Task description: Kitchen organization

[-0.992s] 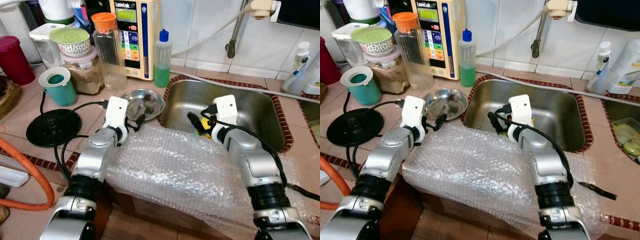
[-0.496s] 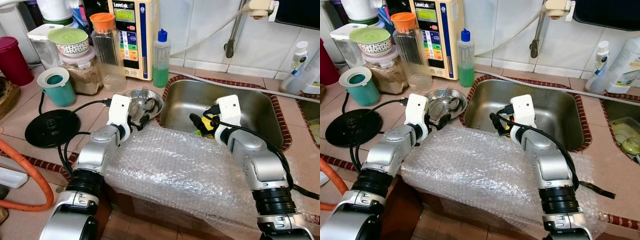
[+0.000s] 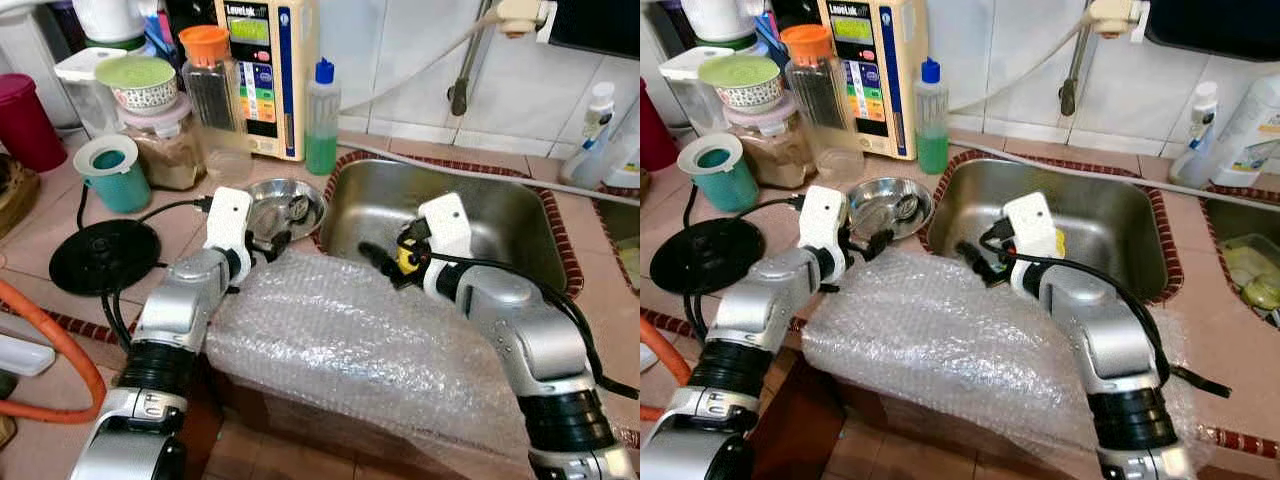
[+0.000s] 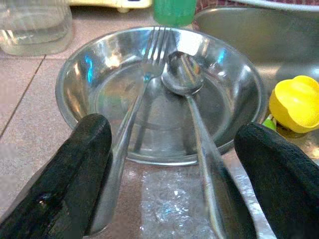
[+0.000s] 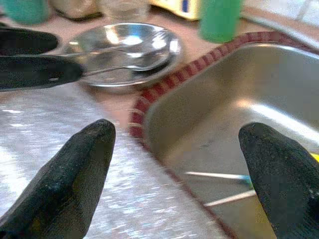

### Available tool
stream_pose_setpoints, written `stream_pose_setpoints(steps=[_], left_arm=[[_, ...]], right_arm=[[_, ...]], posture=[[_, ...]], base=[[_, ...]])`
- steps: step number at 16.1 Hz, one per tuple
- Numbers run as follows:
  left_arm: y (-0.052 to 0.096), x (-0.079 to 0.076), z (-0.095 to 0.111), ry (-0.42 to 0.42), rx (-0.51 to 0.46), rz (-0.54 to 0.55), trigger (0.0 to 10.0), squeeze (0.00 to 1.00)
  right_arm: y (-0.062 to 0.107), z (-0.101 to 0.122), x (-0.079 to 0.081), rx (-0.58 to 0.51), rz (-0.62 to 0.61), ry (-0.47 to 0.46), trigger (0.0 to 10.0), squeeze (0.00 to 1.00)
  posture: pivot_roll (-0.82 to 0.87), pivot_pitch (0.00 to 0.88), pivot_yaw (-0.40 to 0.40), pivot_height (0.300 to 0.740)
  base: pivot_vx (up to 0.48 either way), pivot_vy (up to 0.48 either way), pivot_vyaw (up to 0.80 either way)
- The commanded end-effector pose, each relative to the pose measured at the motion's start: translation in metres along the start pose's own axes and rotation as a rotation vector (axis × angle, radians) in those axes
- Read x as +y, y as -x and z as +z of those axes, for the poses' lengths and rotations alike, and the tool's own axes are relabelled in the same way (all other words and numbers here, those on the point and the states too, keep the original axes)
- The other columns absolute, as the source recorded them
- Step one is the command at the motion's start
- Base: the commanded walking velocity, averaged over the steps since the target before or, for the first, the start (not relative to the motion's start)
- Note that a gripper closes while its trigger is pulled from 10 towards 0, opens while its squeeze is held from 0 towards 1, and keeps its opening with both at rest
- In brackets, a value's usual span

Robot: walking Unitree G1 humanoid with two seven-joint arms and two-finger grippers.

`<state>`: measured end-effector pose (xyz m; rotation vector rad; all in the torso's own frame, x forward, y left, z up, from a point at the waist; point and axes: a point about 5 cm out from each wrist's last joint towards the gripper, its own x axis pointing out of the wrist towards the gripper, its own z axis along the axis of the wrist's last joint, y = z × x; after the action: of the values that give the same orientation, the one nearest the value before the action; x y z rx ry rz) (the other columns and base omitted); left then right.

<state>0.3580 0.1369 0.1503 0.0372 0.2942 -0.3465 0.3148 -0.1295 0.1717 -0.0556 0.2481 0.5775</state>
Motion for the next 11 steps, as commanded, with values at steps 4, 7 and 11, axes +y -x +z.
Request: stream_pose_setpoints(steps=[4, 7, 11], left_arm=[[0.0054, -0.0039, -0.0028, -0.005, 0.046, -0.063, 10.0, 0.00], [0.0051, -0.0076, -0.0045, -0.020, 0.061, -0.083, 10.0, 0.00], [0.0049, -0.0071, -0.0073, -0.032, 0.082, -0.078, 5.0, 0.00]], right_arm=[[0.0084, -0.0010, 0.0077, 0.023, 0.083, 0.007, 10.0, 0.00], [0.0093, -0.0012, 0.0097, 0.035, 0.089, 0.010, 10.0, 0.00], [0.0100, -0.0021, 0.0111, 0.046, 0.089, 0.020, 10.0, 0.00]], posture=[[0.04, 0.000, 0.041, 0.740], [0.04, 0.000, 0.042, 0.740], [0.04, 0.000, 0.046, 0.740]], base=[[0.000, 0.000, 0.00], [0.000, 0.000, 0.00], [0.000, 0.000, 0.00]])
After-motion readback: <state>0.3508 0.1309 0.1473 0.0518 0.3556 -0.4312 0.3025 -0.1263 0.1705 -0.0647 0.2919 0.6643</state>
